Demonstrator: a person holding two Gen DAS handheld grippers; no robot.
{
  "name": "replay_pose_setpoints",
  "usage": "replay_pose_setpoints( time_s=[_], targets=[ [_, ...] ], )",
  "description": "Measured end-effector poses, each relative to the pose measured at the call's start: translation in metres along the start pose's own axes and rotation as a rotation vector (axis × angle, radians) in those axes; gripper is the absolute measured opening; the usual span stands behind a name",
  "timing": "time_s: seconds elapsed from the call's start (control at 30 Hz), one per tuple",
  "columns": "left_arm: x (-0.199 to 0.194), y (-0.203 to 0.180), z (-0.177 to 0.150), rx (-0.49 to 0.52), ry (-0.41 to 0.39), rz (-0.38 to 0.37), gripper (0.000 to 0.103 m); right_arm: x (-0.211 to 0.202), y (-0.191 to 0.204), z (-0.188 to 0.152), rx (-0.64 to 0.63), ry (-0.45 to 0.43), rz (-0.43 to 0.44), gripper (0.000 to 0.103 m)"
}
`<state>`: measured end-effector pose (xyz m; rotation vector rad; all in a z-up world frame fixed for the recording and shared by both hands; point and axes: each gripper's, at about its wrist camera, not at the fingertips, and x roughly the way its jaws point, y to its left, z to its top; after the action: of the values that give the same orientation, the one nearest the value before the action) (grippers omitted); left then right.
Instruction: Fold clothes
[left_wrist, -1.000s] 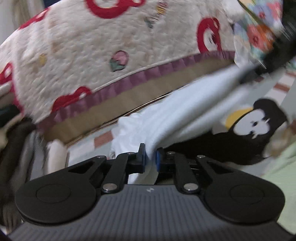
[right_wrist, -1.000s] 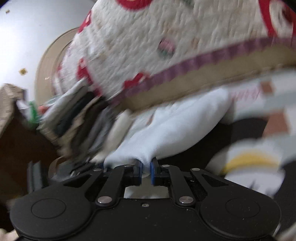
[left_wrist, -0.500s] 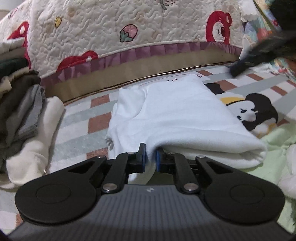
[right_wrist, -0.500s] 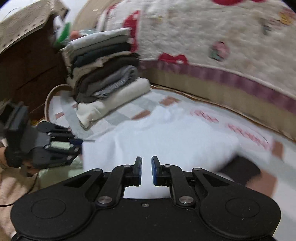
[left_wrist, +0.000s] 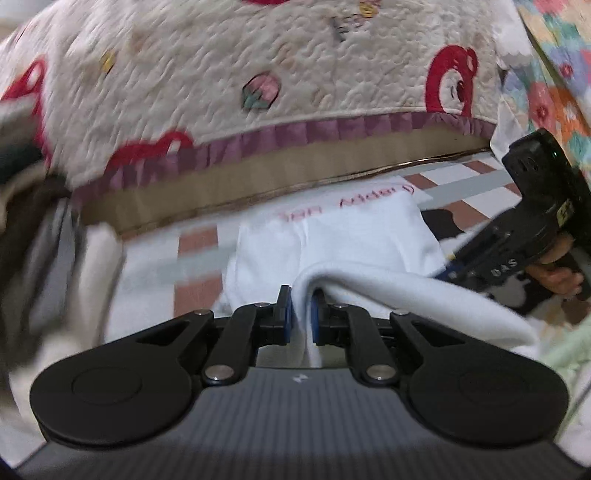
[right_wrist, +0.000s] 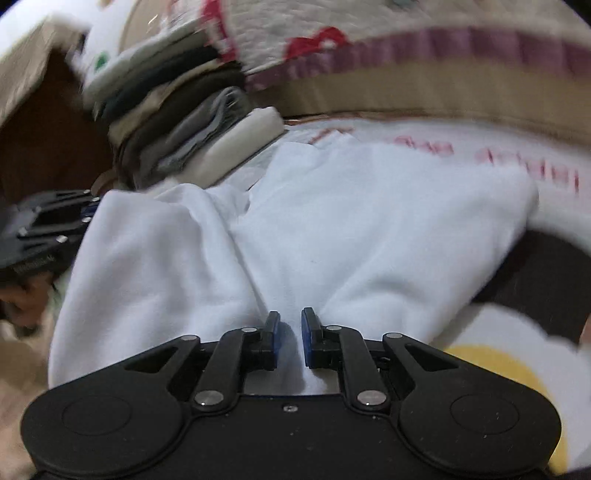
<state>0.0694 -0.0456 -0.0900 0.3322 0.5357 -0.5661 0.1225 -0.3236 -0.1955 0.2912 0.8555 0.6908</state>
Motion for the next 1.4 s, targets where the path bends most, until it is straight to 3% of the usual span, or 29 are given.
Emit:
replay_pose_setpoints(
  time_s=[0.1, 0.13, 0.17, 0.3, 0.37, 0.5, 0.57, 0.7, 0.83, 0.87, 0.93, 0.97, 1.0, 1.03, 1.07, 1.13, 1.23, 1.27, 1.4],
  targets=[
    [0.023, 0.0, 0.033, 0.064, 0.037, -0.012, 0.009, -0.017, -0.001, 0.008, 0.024, -0.02, -0.072, 0.006],
    [0.03, 0.004, 0.04, 0.064, 0.051, -0.024, 0.01, -0.023, 0.0, 0.011, 0.031, -0.026, -0.097, 0.016],
    [0.038, 0.008, 0.047, 0.063, 0.065, -0.035, 0.01, -0.029, 0.004, 0.009, -0.007, -0.045, -0.116, 0.019],
    [0.073, 0.023, 0.074, 0.049, 0.135, -0.116, 0.01, -0.019, -0.01, 0.008, -0.011, 0.027, -0.071, 0.018],
    [0.087, 0.02, 0.084, 0.104, 0.14, -0.112, 0.01, -0.029, -0.024, 0.009, 0.094, -0.004, -0.036, 0.019],
    [0.123, 0.007, 0.106, 0.201, 0.202, -0.151, 0.01, -0.047, -0.036, -0.003, 0.198, -0.121, -0.08, 0.02],
    [0.141, 0.001, 0.115, 0.23, 0.231, -0.17, 0.009, -0.067, -0.017, -0.01, 0.186, -0.226, -0.193, 0.047],
    [0.162, -0.001, 0.125, 0.239, 0.263, -0.209, 0.009, -0.107, 0.021, -0.024, 0.155, -0.438, -0.425, 0.05],
    [0.172, -0.004, 0.131, 0.272, 0.271, -0.23, 0.009, -0.106, 0.04, -0.016, 0.119, -0.44, -0.211, 0.07],
    [0.173, -0.006, 0.131, 0.274, 0.276, -0.235, 0.009, -0.1, 0.043, -0.009, 0.125, -0.432, -0.167, 0.07],
    [0.172, -0.007, 0.134, 0.275, 0.263, -0.258, 0.009, -0.087, 0.051, 0.002, 0.08, -0.406, -0.143, 0.075],
    [0.172, -0.009, 0.135, 0.284, 0.252, -0.262, 0.009, -0.074, 0.05, 0.011, 0.057, -0.381, -0.197, 0.078],
    [0.173, -0.01, 0.137, 0.292, 0.241, -0.267, 0.009, -0.06, 0.048, 0.019, 0.035, -0.354, -0.257, 0.077],
    [0.174, -0.011, 0.138, 0.299, 0.23, -0.263, 0.01, -0.049, 0.037, 0.026, 0.074, -0.346, -0.305, 0.053],
    [0.176, -0.011, 0.14, 0.296, 0.22, -0.242, 0.013, -0.043, 0.024, 0.026, 0.155, -0.344, -0.29, 0.014],
    [0.169, -0.003, 0.146, 0.221, 0.171, -0.17, 0.019, -0.033, -0.004, 0.026, 0.322, -0.339, -0.248, 0.015],
    [0.133, 0.027, 0.142, 0.018, -0.007, -0.209, 0.047, -0.02, -0.007, 0.025, 0.328, -0.307, -0.313, 0.015],
    [0.124, 0.032, 0.137, -0.016, -0.026, -0.213, 0.047, -0.02, -0.007, 0.027, 0.344, -0.311, -0.308, 0.015],
    [0.101, 0.033, 0.104, 0.002, -0.038, -0.219, 0.044, -0.03, -0.005, 0.028, 0.434, -0.372, -0.268, 0.014]
  ],
)
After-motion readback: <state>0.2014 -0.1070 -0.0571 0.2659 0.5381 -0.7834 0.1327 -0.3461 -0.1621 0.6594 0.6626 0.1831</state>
